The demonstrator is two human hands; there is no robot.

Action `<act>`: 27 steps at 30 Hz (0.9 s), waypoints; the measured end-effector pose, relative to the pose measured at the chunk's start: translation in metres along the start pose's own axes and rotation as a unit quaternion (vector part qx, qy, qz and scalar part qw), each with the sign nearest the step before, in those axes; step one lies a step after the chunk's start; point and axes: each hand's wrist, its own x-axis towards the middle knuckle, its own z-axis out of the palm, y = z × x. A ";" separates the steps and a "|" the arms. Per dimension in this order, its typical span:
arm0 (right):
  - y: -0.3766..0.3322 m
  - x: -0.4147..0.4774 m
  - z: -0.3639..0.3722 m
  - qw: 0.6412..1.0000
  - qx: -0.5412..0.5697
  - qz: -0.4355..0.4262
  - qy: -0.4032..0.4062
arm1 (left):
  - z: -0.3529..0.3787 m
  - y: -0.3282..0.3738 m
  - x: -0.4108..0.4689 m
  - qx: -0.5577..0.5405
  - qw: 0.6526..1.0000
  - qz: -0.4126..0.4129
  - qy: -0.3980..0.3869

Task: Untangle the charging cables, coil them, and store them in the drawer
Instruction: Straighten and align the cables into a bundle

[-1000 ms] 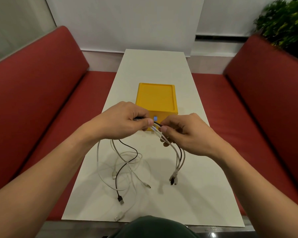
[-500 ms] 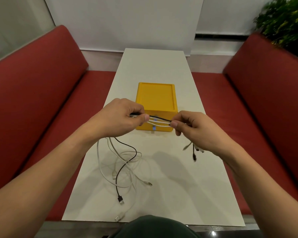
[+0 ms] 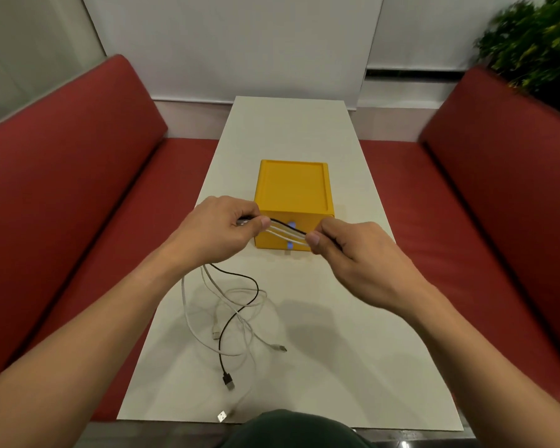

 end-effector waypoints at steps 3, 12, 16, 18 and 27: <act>0.024 0.009 0.004 0.998 0.062 0.021 0.007 | -0.002 0.008 -0.008 -0.046 0.998 0.022 -0.033; 0.025 0.003 0.001 0.999 0.013 -0.005 -0.032 | -0.006 -0.003 -0.015 -0.106 0.994 0.001 -0.032; 0.026 0.006 -0.016 0.992 0.071 -0.002 -0.101 | -0.007 -0.006 -0.013 -0.067 0.997 -0.003 -0.048; 0.029 0.008 -0.018 0.995 0.035 -0.022 -0.089 | -0.007 -0.006 -0.015 -0.050 0.998 0.006 -0.048; 0.004 0.003 -0.018 0.996 -0.076 -0.044 -0.035 | -0.003 -0.015 -0.011 -0.052 0.998 0.032 0.002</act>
